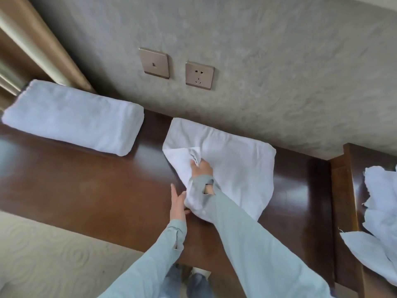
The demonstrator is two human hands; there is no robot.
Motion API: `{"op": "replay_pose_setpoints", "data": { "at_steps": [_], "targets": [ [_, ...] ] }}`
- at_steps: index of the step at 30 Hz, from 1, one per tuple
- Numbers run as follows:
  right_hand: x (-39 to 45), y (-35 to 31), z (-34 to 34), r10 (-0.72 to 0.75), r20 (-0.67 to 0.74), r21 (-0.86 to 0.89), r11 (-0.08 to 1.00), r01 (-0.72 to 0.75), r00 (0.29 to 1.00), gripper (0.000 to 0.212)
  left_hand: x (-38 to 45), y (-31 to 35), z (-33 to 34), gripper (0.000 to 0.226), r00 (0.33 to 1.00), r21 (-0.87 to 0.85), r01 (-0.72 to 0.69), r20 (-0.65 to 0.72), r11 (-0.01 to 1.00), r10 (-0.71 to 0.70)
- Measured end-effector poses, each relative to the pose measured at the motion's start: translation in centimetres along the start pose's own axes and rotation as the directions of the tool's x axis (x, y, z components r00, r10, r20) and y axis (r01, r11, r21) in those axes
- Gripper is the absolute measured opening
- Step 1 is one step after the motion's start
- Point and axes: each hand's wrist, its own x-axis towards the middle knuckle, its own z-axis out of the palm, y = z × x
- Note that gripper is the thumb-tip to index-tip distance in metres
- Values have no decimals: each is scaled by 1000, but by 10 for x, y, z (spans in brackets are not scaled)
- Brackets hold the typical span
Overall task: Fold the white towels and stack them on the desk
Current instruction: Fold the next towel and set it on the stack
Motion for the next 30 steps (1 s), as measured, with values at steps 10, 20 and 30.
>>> {"op": "replay_pose_setpoints", "data": {
  "at_steps": [10,20,30],
  "targets": [
    [-20,46,-109,394,-51,524,793,-311,918,22,8,35,21,56,972,752,99,67,652,-226],
    [-48,108,-149,457,-23,508,771,-383,889,68,4,34,44,56,970,760,48,120,648,-212],
    [-43,71,-153,267,-127,575,804,-148,955,32,-21,51,73,26,972,740,-4,161,673,-171]
  ]
}}
